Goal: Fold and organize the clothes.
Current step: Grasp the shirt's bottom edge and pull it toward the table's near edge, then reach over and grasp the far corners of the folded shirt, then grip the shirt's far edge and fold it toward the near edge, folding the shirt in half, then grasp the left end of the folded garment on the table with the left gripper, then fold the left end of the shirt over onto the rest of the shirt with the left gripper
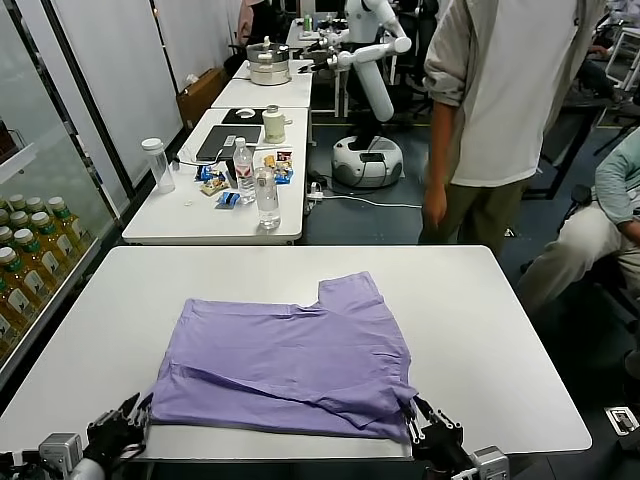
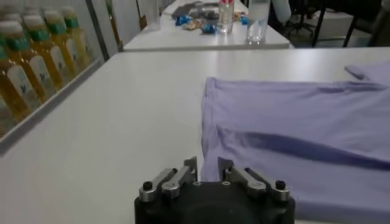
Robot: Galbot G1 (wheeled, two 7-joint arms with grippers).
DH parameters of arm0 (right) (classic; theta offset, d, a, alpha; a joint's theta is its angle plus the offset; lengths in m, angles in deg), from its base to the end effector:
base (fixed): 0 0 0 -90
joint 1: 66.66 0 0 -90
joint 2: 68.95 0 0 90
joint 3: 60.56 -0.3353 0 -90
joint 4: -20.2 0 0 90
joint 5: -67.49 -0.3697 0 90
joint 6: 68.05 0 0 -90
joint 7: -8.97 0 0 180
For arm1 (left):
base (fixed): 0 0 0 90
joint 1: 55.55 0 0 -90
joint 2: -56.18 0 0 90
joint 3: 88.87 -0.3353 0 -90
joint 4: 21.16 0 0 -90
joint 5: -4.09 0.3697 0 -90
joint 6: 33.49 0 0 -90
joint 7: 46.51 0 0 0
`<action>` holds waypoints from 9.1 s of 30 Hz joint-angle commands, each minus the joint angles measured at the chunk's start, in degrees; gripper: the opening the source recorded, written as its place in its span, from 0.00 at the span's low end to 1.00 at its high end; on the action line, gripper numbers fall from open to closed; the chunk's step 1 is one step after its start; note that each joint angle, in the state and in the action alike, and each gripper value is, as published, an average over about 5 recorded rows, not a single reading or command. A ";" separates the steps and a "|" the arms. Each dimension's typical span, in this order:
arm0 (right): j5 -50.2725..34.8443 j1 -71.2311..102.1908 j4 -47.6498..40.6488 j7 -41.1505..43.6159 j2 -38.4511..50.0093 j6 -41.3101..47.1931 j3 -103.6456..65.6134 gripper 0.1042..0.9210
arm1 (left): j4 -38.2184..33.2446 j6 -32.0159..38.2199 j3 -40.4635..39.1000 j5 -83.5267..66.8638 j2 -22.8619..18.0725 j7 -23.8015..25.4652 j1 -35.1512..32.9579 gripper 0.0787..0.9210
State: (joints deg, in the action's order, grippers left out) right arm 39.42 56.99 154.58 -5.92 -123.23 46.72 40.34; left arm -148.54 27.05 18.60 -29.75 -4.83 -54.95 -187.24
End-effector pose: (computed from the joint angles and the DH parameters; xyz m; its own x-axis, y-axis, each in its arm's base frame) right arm 0.1653 -0.0042 -0.2199 -0.8668 -0.2775 0.4143 -0.3043 0.9526 0.0016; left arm 0.1732 0.1309 -0.2269 -0.8595 -0.0665 0.5067 -0.0413 0.9973 0.0608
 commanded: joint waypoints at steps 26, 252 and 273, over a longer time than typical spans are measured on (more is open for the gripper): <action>1.22 -62.83 -55.94 -2.82 -24.35 5.08 19.78 0.88 | 39.26 4.09 -15.24 3.36 7.22 13.41 43.90 0.88; 8.68 -21.98 -9.82 0.45 -10.22 6.94 6.37 0.88 | 16.35 -1.04 4.17 18.09 3.52 0.55 18.19 0.03; 8.79 -21.27 -10.15 0.64 -10.03 6.95 4.91 0.88 | -2.73 -3.92 -6.21 -5.13 0.87 1.93 16.41 0.03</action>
State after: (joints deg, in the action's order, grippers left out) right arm 48.11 35.69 144.39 -5.23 -133.23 53.61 45.67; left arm -137.90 24.90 21.08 -17.39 -1.44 -53.29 -170.71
